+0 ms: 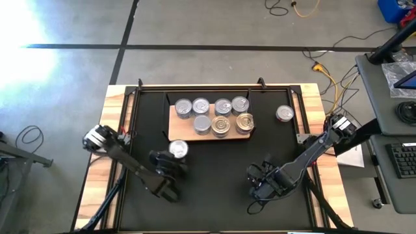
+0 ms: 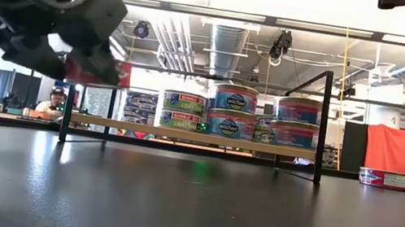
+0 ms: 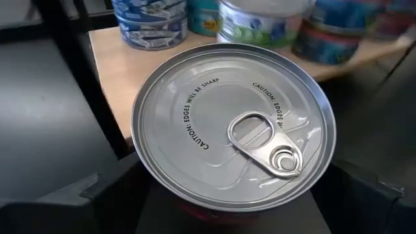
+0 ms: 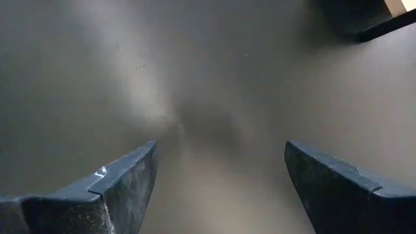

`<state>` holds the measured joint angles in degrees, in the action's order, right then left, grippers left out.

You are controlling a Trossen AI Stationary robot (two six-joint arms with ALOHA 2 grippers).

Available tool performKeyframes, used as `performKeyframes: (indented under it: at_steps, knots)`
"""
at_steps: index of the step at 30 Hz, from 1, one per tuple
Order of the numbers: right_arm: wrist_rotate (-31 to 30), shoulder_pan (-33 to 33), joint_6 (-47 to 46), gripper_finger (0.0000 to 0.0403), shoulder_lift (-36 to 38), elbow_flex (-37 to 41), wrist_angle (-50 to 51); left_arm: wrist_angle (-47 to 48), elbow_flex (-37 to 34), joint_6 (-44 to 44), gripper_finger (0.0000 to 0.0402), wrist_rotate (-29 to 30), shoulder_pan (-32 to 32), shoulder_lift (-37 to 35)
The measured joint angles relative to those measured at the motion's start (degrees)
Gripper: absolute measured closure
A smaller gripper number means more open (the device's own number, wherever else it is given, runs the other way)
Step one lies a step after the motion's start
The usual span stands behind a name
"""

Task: Stack canned seafood by type on shelf
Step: Put the bottom red tuna can on the shelf

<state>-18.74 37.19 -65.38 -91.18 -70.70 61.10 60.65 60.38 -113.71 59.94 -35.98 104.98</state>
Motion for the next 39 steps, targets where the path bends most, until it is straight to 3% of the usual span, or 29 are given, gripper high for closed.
performKeyframes:
  at_steps: [8, 15, 23, 39]
  knots:
    - [-0.81, 0.02, 0.50, 0.0077, 0.00, -0.13, -0.50, -11.06, -8.99, 4.90, 0.0048, 0.58, 2.98, -10.27]
    - [-0.79, -0.09, 3.49, 0.0078, 0.00, -0.70, -2.08, -21.72, -10.43, 10.71, 0.0048, -0.76, 7.88, -8.87]
    - [-0.42, -0.20, 7.56, 0.0078, 0.04, -4.96, -1.55, -22.48, -10.43, 6.07, 0.0047, -0.59, 13.44, -3.85]
    - [-0.81, -0.20, 7.34, 0.0078, 0.07, -7.72, -2.35, -22.26, -10.38, 18.68, 0.0008, -7.21, 19.81, -5.00]
